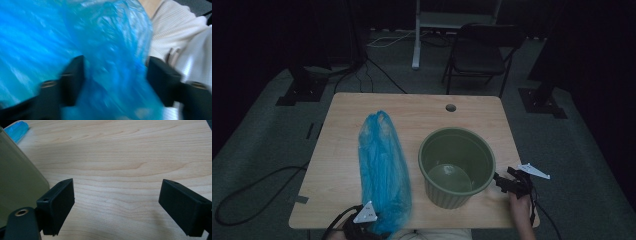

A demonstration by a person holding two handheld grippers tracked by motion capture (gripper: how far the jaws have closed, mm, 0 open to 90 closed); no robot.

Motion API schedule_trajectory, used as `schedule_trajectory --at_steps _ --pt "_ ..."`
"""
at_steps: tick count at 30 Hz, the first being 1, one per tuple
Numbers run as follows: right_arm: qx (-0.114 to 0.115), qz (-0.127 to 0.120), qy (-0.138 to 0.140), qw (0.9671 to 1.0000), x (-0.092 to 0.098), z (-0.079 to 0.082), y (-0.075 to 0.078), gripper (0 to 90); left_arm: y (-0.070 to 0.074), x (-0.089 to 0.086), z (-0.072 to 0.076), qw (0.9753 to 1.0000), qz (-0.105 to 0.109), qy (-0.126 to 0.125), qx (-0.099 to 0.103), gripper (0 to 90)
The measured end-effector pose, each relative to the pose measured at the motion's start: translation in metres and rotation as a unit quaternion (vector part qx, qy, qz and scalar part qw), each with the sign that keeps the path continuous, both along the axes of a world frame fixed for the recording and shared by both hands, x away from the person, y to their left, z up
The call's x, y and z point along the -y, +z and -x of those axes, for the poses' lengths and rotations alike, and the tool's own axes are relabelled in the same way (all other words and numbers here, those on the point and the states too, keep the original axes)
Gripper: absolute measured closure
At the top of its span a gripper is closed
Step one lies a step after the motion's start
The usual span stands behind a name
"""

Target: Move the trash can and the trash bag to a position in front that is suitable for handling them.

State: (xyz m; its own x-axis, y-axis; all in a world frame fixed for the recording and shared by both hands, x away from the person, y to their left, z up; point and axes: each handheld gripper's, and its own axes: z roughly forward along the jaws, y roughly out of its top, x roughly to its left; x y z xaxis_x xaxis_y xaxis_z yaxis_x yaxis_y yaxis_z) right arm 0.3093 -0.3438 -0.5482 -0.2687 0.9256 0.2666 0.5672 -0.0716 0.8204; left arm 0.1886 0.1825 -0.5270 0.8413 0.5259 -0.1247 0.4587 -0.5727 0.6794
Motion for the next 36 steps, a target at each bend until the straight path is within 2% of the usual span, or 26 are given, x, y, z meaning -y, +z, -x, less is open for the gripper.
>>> schedule_trajectory --at_steps 2,3,4,5,7,8,9,10,11,12,13,14,15,18,20,21,22,24,25,26,27,28,29,32,33,36 --pt "-0.002 -0.002 0.0 1.0 0.0 0.0 0.0 12.8 0.005 -0.011 0.0 0.999 0.04 0.015 -0.006 18.4" --pt "-0.003 -0.003 0.0 1.0 0.0 0.0 0.0 12.8 0.009 -0.017 -0.002 0.998 0.054 0.033 -0.005 18.4" --pt "-0.003 -0.003 0.0 1.0 0.0 0.0 0.0 12.8 0.014 -0.025 -0.006 0.9959 0.064 0.063 0.006 18.4" --pt "-0.003 -0.003 0.0 1.0 0.0 0.0 0.0 12.8 0.014 -0.025 -0.006 0.9959 0.064 0.063 0.006 18.4" --pt "-0.006 -0.003 0.003 1.0 0.0 0.0 0.0 12.7 0.024 -0.035 -0.017 0.9928 0.069 0.096 0.023 18.3" --pt "-0.008 -0.002 0.003 1.0 0.0 -0.001 0.0 12.8 0.029 -0.04 -0.027 0.9899 0.062 0.122 0.036 18.3" --pt "-0.008 -0.002 0.003 1.0 0.0 -0.001 0.0 12.8 0.029 -0.04 -0.027 0.9899 0.062 0.122 0.036 18.3" --pt "-0.011 -0.003 0.005 0.9999 0.0 -0.002 0.0 12.8 0.035 -0.049 -0.049 0.985 0.061 0.155 0.046 18.3" --pt "-0.011 -0.004 0.005 0.9999 0.0 -0.002 -0.001 12.8 0.037 -0.059 -0.073 0.9809 0.073 0.171 0.056 18.4" --pt "-0.01 -0.005 0.005 0.9999 0.0 -0.002 -0.001 12.8 0.037 -0.059 -0.073 0.9809 0.073 0.171 0.056 18.4" --pt "-0.008 -0.006 0.005 0.9999 0.0 -0.001 0.0 12.8 0.034 -0.067 -0.098 0.975 0.074 0.204 0.046 18.4" --pt "-0.007 -0.008 0.004 0.9999 0.0 -0.001 -0.001 12.8 0.031 -0.069 -0.11 0.9718 0.063 0.223 0.045 18.4" --pt "-0.006 -0.009 0.006 0.9999 0.001 -0.001 -0.001 12.8 0.027 -0.07 -0.122 0.9708 0.054 0.231 0.036 18.4" --pt "-0.008 -0.011 0.008 0.9999 0.001 -0.001 -0.001 12.8 0.014 -0.07 -0.154 0.9644 0.024 0.263 0.018 18.3" --pt "-0.008 -0.01 0.009 0.9999 0.001 -0.001 -0.001 12.8 0.009 -0.071 -0.17 0.9595 0.026 0.281 0.006 18.4" --pt "-0.008 -0.009 0.01 0.9999 0.001 -0.001 -0.001 12.8 0.007 -0.07 -0.177 0.9537 0.024 0.3 0.007 18.3" --pt "-0.007 -0.008 0.011 0.9999 0.0 -0.001 -0.001 12.8 0.006 -0.069 -0.182 0.9538 0.025 0.299 0.006 18.4" --pt "-0.008 -0.01 0.011 0.9999 0.001 -0.001 -0.001 12.8 0.004 -0.065 -0.193 0.9519 0.012 0.306 0.008 18.4" --pt "-0.008 -0.011 0.011 0.9998 0.001 -0.001 -0.001 12.8 0.002 -0.063 -0.198 0.9514 0.007 0.308 0.0 18.4" --pt "-0.008 -0.011 0.011 0.9998 0.001 -0.001 -0.001 12.8 0.002 -0.063 -0.198 0.9514 0.007 0.308 0.0 18.4" --pt "-0.01 -0.012 0.011 0.9998 0.001 -0.001 -0.001 12.8 0.0 -0.061 -0.202 0.9497 0.005 0.313 0.0 18.4" --pt "-0.009 -0.01 0.012 0.9998 0.001 -0.002 -0.001 12.8 -0.003 -0.057 -0.21 0.9494 -0.009 0.314 -0.005 18.4" --pt "-0.008 -0.009 0.012 0.9999 0.001 -0.001 -0.001 12.9 -0.005 -0.055 -0.213 0.9504 -0.009 0.311 -0.012 18.4" --pt "-0.007 -0.01 0.012 0.9998 0.001 -0.001 -0.001 12.9 -0.007 -0.051 -0.216 0.9495 -0.016 0.313 -0.006 18.4" --pt "-0.007 -0.011 0.012 0.9998 0.001 -0.001 -0.001 12.9 -0.008 -0.049 -0.218 0.9516 -0.01 0.307 -0.008 18.4" --pt "-0.008 -0.009 0.012 0.9999 0.0 -0.001 -0.001 12.9 -0.008 -0.037 -0.218 0.952 -0.033 0.304 0.006 18.6"
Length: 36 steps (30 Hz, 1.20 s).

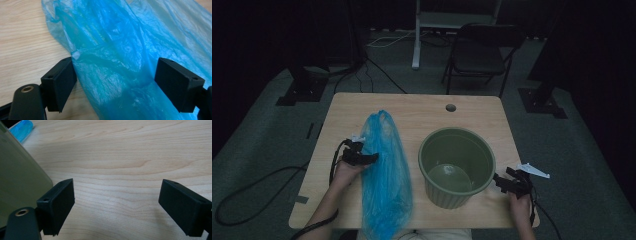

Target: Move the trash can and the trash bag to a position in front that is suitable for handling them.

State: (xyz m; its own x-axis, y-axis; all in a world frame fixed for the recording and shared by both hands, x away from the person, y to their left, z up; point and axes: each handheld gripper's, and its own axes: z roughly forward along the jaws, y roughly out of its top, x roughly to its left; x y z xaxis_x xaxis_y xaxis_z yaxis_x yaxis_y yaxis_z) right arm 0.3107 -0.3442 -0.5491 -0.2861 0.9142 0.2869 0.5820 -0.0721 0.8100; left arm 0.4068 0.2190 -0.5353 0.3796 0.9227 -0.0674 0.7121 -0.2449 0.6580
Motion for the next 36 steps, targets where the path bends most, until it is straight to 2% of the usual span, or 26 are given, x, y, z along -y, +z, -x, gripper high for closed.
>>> schedule_trajectory --at_steps 5,6,7,8,10,11,13,15,16,17,18,20,21,22,23,24,25,27,29,30,31,32,33,34,35,36 --pt "0.001 0.006 -0.002 1.0 -0.001 0.0 0.0 12.9 -0.002 0.016 0.006 0.9995 -0.003 -0.028 0.013 19.9" --pt "0.002 0.007 -0.002 1.0 -0.001 0.001 0.0 12.9 -0.002 0.016 0.006 0.9995 -0.003 -0.028 0.013 28.4" --pt "0.002 0.006 -0.002 1.0 -0.001 0.001 0.0 12.9 -0.002 0.021 0.011 0.9989 -0.003 -0.04 0.025 35.4" --pt "0.002 0.006 -0.002 1.0 -0.001 0.001 0.0 12.9 -0.002 0.021 0.011 0.9989 -0.003 -0.04 0.025 36.3" --pt "0.002 0.006 -0.003 1.0 -0.001 0.001 0.0 13.0 -0.002 0.028 0.021 0.9981 0.006 -0.053 0.029 50.8" --pt "0.001 0.006 -0.003 1.0 -0.001 0.0 0.0 13.0 -0.002 0.028 0.021 0.9981 0.006 -0.053 0.029 51.0" --pt "-0.001 0.007 -0.003 1.0 -0.001 0.0 0.0 13.1 -0.001 0.035 0.029 0.9978 -0.011 -0.057 0.033 61.4" --pt "-0.001 0.007 -0.003 1.0 -0.001 0.0 0.0 13.1 -0.001 0.038 0.034 0.9974 -0.014 -0.063 0.032 65.3" --pt "-0.006 0.01 -0.002 0.9999 -0.002 -0.001 0.0 13.1 0.0 0.042 0.042 0.9962 -0.015 -0.08 0.03 79.0" --pt "-0.007 0.01 -0.002 0.9999 -0.002 -0.001 0.0 13.2 0.001 0.043 0.047 0.9958 -0.013 -0.083 0.035 85.0" --pt "-0.007 0.01 -0.002 0.9999 -0.002 -0.001 0.0 13.2 0.004 0.043 0.055 0.9945 0.004 -0.097 0.039 88.2" --pt "-0.007 0.008 -0.003 0.9999 -0.002 -0.001 0.0 13.2 0.005 0.043 0.058 0.9942 0.006 -0.103 0.031 90.0" --pt "-0.008 0.007 -0.004 0.9999 -0.002 -0.001 0.0 13.2 0.005 0.043 0.058 0.9942 0.006 -0.103 0.031 90.0" --pt "-0.009 0.008 -0.004 0.9999 -0.002 -0.001 0.0 13.2 0.007 0.044 0.069 0.9898 0.031 -0.139 0.013 90.0" --pt "-0.011 0.008 -0.004 0.9999 -0.002 -0.001 0.0 13.2 0.007 0.044 0.074 0.9872 0.038 -0.155 0.006 90.0" --pt "-0.013 0.01 -0.002 0.9999 -0.003 -0.002 0.0 13.1 0.007 0.044 0.074 0.9872 0.038 -0.155 0.006 89.9" --pt "-0.014 0.01 -0.001 0.9999 -0.003 -0.002 0.0 13.2 0.007 0.046 0.084 0.9834 0.044 -0.176 -0.005 89.9" --pt "-0.011 0.012 -0.001 0.9999 -0.003 -0.002 0.0 13.2 0.007 0.046 0.09 0.9823 0.045 -0.182 -0.007 89.3" --pt "-0.011 0.011 -0.002 0.9999 -0.003 -0.002 0.0 13.2 0.006 0.043 0.1 0.9794 0.068 -0.189 -0.02 87.1" --pt "-0.01 0.005 -0.003 0.9999 -0.002 -0.002 0.0 13.2 0.005 0.04 0.105 0.9827 0.06 -0.174 -0.021 69.5" --pt "-0.012 0.003 -0.003 0.9999 -0.002 -0.002 0.0 13.2 0.004 0.037 0.105 0.9848 0.058 -0.162 -0.026 57.7" --pt "-0.012 0.003 -0.003 0.9999 -0.002 -0.002 0.0 13.2 0.004 0.037 0.105 0.9848 0.058 -0.162 -0.026 50.2" --pt "-0.013 0.002 -0.003 0.9999 -0.002 -0.002 0.0 13.2 0.004 0.037 0.105 0.9848 0.058 -0.162 -0.026 50.2" --pt "-0.013 0.002 -0.003 0.9999 -0.002 -0.002 0.0 13.2 0.005 0.028 0.097 0.9901 0.069 -0.112 -0.049 50.2" --pt "-0.015 0.005 0.0 0.9999 -0.003 -0.003 0.0 13.2 0.006 0.026 0.095 0.9916 0.066 -0.099 -0.05 30.2" --pt "-0.015 0.006 0.0 0.9999 -0.003 -0.003 0.0 13.2 0.006 0.025 0.091 0.9935 0.063 -0.081 -0.048 29.6"
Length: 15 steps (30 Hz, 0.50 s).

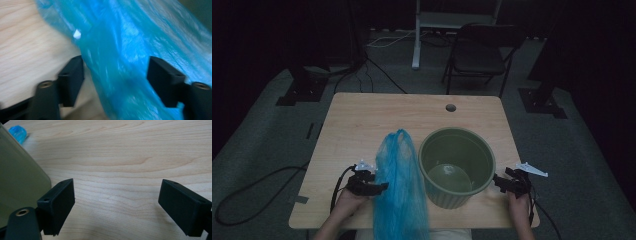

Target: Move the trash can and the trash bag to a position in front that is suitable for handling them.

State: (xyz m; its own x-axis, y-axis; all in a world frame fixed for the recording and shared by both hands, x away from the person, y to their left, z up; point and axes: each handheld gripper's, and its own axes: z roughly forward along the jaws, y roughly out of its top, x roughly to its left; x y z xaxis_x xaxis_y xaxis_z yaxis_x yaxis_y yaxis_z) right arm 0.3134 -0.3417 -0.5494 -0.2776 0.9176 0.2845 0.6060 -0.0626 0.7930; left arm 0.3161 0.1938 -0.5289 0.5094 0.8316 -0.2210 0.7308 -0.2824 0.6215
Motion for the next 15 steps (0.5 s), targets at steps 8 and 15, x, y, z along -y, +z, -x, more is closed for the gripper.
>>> schedule_trajectory --at_steps 8,15 --pt "-0.001 -0.001 0.002 1.0 0.0 0.0 0.0 13.2 -0.003 0.015 -0.037 0.999 -0.014 0.04 0.017 25.1" --pt "0.001 -0.002 0.005 1.0 0.0 0.0 0.0 13.2 -0.004 0.033 -0.056 0.9944 -0.087 0.037 0.047 25.1"
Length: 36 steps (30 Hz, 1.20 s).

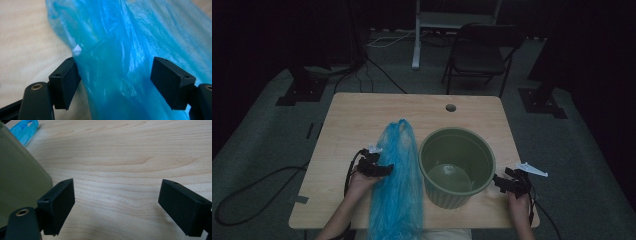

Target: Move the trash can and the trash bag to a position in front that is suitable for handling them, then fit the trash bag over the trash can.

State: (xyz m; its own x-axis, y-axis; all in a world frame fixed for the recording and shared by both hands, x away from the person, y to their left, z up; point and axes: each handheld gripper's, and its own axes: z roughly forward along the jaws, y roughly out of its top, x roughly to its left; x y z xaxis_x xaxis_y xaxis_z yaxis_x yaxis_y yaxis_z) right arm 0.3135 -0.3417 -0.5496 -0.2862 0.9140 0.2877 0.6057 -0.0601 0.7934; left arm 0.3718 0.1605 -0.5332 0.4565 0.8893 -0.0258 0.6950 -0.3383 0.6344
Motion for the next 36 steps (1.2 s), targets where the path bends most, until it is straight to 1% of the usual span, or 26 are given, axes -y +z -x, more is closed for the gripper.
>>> schedule_trajectory --at_steps 2,5,6,7,8,9,11,12,13,14,15,16,18,19,22,23,24,26,27,28,31,32,33,34,35,36 --pt "0.0 -0.002 0.0 1.0 0.0 0.0 0.0 13.2 0.0 0.008 -0.002 0.9997 -0.02 -0.01 0.003 25.0" --pt "0.0 -0.004 0.0 1.0 0.001 0.0 0.0 13.2 0.0 0.01 -0.002 0.9997 -0.02 -0.013 0.001 25.3" --pt "0.0 -0.005 0.0 1.0 0.001 0.0 0.0 13.2 0.002 0.01 -0.002 0.9992 -0.019 -0.035 0.003 25.9" --pt "0.0 -0.005 0.0 1.0 0.001 0.0 0.0 13.2 0.002 0.01 -0.002 0.9992 -0.019 -0.035 0.003 38.6" --pt "-0.002 -0.006 0.0 1.0 0.001 0.0 0.0 13.2 0.002 0.011 -0.001 0.9991 -0.018 -0.039 0.005 38.6" --pt "-0.003 -0.007 0.001 1.0 0.001 0.0 0.0 13.2 0.003 0.01 -0.001 0.9988 -0.016 -0.045 0.005 46.8" --pt "-0.003 -0.008 0.001 1.0 0.001 0.0 0.0 13.2 0.003 0.01 -0.001 0.9984 -0.006 -0.054 0.011 71.7" --pt "-0.003 -0.008 0.001 1.0 0.001 0.0 0.0 13.2 0.003 0.01 -0.001 0.9984 -0.006 -0.054 0.011 79.0" --pt "-0.002 -0.007 0.001 1.0 0.001 0.0 0.0 13.2 0.001 0.009 0.0 0.9977 0.017 -0.065 0.007 79.0" --pt "-0.002 -0.011 0.0 0.9999 0.002 0.0 0.0 13.2 0.001 0.009 0.0 0.9977 0.018 -0.065 0.006 90.0" --pt "-0.002 -0.011 0.0 0.9999 0.002 0.0 0.0 13.2 0.001 0.008 -0.001 0.9975 0.024 -0.067 -0.002 90.0" --pt "-0.002 -0.012 -0.001 0.9999 0.002 0.0 0.0 13.2 0.001 0.006 -0.003 0.9962 0.045 -0.073 -0.011 90.0" --pt "-0.004 -0.013 -0.001 0.9999 0.003 0.0 -0.001 13.2 0.007 0.003 -0.002 0.9946 0.078 -0.069 -0.007 90.0" --pt "-0.003 -0.012 0.0 0.9999 0.003 0.0 -0.001 13.2 0.016 -0.001 0.001 0.9906 0.115 -0.074 -0.002 90.0" --pt "-0.003 -0.012 -0.001 0.9999 0.002 0.0 0.0 13.2 0.042 -0.004 0.009 0.983 0.162 -0.085 0.023 90.0" --pt "-0.004 -0.011 0.0 0.9999 0.002 0.0 0.0 13.2 0.048 -0.005 0.011 0.9815 0.168 -0.087 0.03 90.0" --pt "-0.004 -0.011 0.0 0.9999 0.002 0.0 0.0 13.2 0.048 -0.005 0.011 0.9815 0.168 -0.087 0.03 90.0" --pt "0.0 -0.01 0.001 0.9999 0.002 0.001 0.0 13.2 0.079 -0.004 0.026 0.9758 0.177 -0.106 0.072 90.0" --pt "0.001 -0.012 0.0 0.9999 0.002 0.001 0.0 13.2 0.086 -0.005 0.03 0.9732 0.185 -0.108 0.083 90.0" --pt "0.0 -0.014 0.0 0.9999 0.003 0.001 0.0 13.2 0.086 -0.005 0.03 0.9732 0.185 -0.108 0.083 90.0" --pt "-0.002 -0.013 0.0 0.9999 0.002 0.0 -0.001 13.2 0.109 -0.006 0.04 0.9655 0.202 -0.119 0.113 90.0" --pt "-0.003 -0.012 0.0 0.9999 0.002 0.0 -0.001 13.2 0.125 -0.005 0.046 0.9594 0.215 -0.129 0.129 90.0" --pt "-0.004 -0.012 0.001 0.9999 0.002 0.0 -0.001 13.2 0.133 -0.004 0.049 0.9574 0.216 -0.133 0.139 90.0" --pt "-0.004 -0.013 0.001 0.9999 0.002 0.0 -0.001 13.2 0.133 -0.004 0.049 0.9574 0.216 -0.133 0.139 90.0" --pt "-0.003 -0.014 0.0 0.9999 0.003 0.0 -0.001 13.2 0.149 -0.002 0.055 0.9524 0.218 -0.144 0.157 90.0" --pt "-0.003 -0.016 0.0 0.9999 0.003 0.0 -0.001 13.2 0.156 -0.001 0.058 0.95 0.22 -0.148 0.165 90.0"
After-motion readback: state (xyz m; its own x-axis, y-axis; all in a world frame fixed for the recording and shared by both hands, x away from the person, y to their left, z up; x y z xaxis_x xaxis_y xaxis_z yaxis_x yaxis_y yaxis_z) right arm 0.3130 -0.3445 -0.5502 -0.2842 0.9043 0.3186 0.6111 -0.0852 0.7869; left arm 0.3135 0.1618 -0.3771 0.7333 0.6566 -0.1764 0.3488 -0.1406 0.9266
